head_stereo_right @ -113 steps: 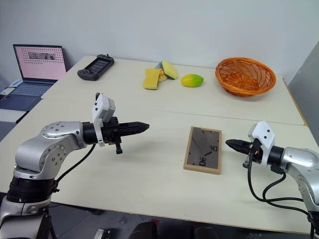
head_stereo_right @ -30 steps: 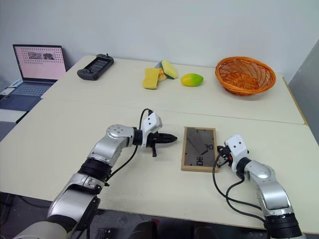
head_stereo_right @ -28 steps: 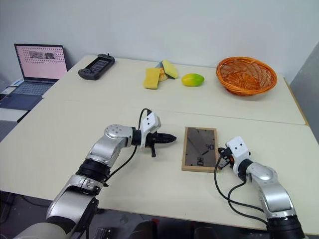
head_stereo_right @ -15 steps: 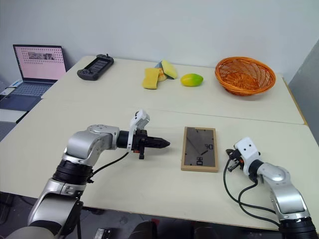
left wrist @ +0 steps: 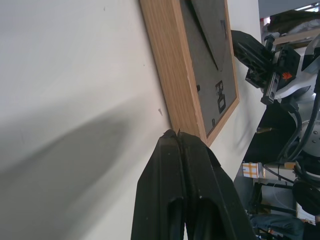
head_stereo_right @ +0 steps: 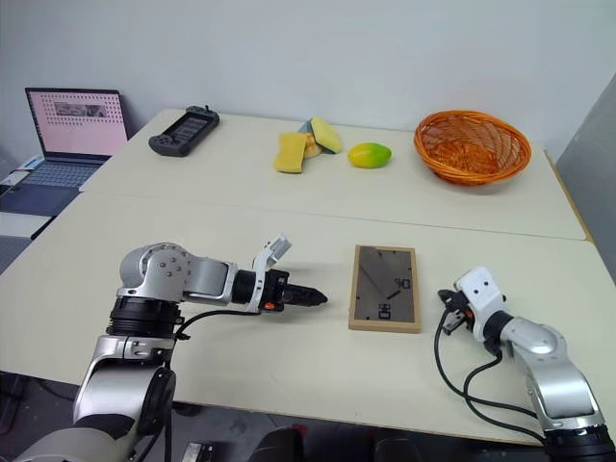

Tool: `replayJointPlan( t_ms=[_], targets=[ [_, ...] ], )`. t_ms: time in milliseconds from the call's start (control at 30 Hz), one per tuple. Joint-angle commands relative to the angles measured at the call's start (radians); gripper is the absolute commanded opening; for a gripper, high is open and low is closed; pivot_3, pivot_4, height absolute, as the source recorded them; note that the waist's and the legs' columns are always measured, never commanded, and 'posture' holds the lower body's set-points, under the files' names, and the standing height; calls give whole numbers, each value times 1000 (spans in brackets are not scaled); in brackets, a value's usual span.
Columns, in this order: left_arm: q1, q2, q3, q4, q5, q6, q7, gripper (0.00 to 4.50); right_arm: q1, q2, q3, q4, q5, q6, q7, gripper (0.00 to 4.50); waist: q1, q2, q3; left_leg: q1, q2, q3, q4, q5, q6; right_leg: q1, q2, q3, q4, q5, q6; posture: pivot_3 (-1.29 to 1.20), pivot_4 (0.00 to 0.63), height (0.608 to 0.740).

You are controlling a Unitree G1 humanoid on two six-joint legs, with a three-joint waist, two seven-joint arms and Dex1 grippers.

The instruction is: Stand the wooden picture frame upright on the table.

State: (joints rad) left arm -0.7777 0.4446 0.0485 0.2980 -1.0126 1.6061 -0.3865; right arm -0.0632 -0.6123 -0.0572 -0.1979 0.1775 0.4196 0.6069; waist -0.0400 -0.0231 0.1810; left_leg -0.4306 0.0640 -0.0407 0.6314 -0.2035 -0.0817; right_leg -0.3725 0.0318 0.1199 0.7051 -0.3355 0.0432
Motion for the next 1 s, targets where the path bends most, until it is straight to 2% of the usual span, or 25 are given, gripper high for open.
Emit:
replayJointPlan(
  t_ms=[33,133,367,467,567,833,1000],
  targets=[
    [21,5,24,22,-172,8,157,40,6,4,-7,-47,-6,-11,-12,0,0,0,0,0,0,0,0,0,0,0,0,0,0,0,0,0,150,740],
    [22,-11,38,33,-257,8,255,531,9,9,3,-56,-8,-6,-15,0,-1,0,0,0,0,0,0,0,0,0,0,0,1,0,0,0,150,740],
    [5,-56,77,84,-374,8,420,2274,12,9,11,-76,-6,7,-19,0,0,0,0,0,-1,0,1,0,-1,0,0,0,1,0,0,0,150,740],
    [-11,-47,68,112,-424,8,458,2809,18,5,9,-83,-4,9,-20,0,0,0,0,0,-1,0,1,0,-1,0,0,0,1,0,0,0,150,740],
    [-51,-58,96,169,-443,8,500,3559,25,2,5,-89,-3,12,-20,0,0,0,0,0,-1,0,1,0,-1,0,0,0,1,0,0,0,150,740],
    [-99,-123,118,284,-453,8,576,3559,40,17,44,-111,-24,14,-32,0,2,0,0,0,-1,0,1,1,-1,0,0,0,1,0,0,0,150,740],
    [-119,-117,78,356,-512,8,595,3559,31,37,58,-136,-25,36,-45,0,1,0,0,0,-1,0,1,1,-2,0,0,0,1,0,0,0,150,740]
  ],
)
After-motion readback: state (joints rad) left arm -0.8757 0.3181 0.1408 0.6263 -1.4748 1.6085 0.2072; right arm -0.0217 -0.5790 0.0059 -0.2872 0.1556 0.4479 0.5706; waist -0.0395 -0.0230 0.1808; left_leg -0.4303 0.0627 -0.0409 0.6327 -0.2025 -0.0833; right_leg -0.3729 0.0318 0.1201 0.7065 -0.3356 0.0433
